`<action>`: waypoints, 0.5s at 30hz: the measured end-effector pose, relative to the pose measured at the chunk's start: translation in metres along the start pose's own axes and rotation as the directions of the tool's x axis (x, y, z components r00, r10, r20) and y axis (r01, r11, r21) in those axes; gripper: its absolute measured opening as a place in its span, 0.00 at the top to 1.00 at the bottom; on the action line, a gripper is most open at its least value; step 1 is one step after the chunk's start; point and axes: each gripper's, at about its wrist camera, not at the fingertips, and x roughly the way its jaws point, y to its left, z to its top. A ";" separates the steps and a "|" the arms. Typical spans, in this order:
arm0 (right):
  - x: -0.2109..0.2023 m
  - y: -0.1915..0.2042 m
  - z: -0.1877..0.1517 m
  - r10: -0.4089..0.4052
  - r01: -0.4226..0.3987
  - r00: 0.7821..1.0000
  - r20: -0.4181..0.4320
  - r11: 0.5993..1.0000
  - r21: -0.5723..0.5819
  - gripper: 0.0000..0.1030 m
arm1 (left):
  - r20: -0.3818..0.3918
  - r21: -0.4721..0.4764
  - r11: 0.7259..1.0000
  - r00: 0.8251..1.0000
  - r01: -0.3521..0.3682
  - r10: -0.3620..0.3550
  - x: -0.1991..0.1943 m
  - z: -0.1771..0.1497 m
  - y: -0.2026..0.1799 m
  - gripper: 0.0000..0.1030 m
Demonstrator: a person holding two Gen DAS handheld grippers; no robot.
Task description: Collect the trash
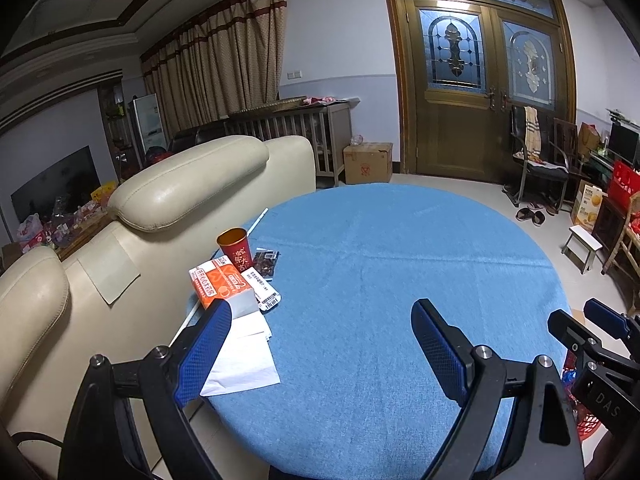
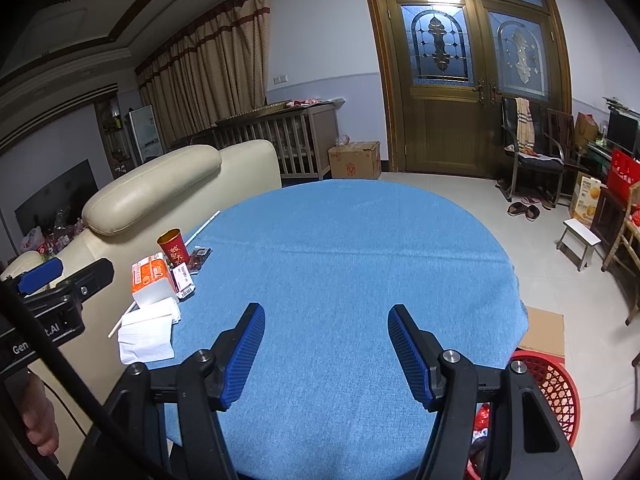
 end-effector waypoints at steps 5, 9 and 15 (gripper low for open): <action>0.003 0.000 -0.002 0.003 -0.003 1.000 -0.010 1.000 0.002 0.34 | -0.006 0.000 1.000 1.000 0.000 0.000 0.001 -0.001 -0.001 0.11; 0.003 -0.001 -0.004 0.003 -0.003 1.000 -0.013 1.000 0.002 0.34 | -0.008 0.003 1.000 1.000 0.000 0.000 0.001 -0.002 -0.002 0.11; 0.006 -0.002 -0.005 0.006 -0.006 1.000 -0.023 1.000 0.009 0.34 | -0.015 0.012 1.000 1.000 0.007 -0.006 0.003 -0.004 -0.004 0.11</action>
